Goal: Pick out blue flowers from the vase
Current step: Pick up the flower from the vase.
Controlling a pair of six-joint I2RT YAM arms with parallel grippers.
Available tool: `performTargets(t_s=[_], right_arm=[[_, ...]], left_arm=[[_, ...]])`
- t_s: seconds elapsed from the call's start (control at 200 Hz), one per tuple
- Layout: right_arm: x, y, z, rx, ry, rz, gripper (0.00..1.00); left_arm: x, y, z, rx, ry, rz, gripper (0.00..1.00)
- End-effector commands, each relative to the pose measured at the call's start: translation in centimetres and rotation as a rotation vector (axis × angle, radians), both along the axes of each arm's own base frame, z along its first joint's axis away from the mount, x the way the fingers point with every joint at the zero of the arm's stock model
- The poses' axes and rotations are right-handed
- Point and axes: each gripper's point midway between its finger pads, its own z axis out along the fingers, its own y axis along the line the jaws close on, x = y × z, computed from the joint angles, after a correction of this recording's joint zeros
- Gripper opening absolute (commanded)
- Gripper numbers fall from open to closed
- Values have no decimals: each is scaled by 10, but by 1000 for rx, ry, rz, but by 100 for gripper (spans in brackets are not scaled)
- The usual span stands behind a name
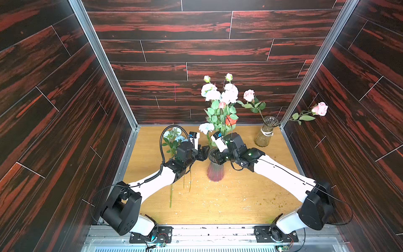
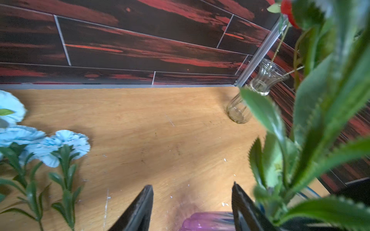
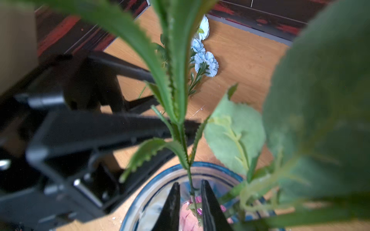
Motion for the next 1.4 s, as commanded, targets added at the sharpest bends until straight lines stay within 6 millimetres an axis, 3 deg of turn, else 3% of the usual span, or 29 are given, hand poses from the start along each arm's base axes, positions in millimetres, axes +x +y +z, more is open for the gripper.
performTargets(t_s=[0.0,0.195,0.291,0.366,0.756,0.887,1.082,1.257,1.393], right_arm=[[4,4,-11,5,12,-2,21],[5,6,-12,27,4,-10,10],[2,6,-4,60,-12,-7,4],[-2,2,9,94,-38,-11,0],[-22,-11,81,246,-164,2,0],[-26,-11,104,269,-189,20,0],[-33,-6,141,285,-202,84,0],[-47,0,178,326,-205,162,0],[-67,6,197,360,-170,261,0]], left_arm=[[-1,-7,19,-41,-54,-43,64],[-5,-7,21,-66,-59,-52,64],[-7,-7,18,-72,-57,-53,64],[-8,-5,19,-74,-61,-50,64],[-20,19,28,-50,-107,23,65],[-35,27,51,-55,-163,11,74],[-83,27,108,-67,-226,-148,85],[-128,16,152,-102,-252,-354,85],[-146,9,178,-149,-283,-452,83]])
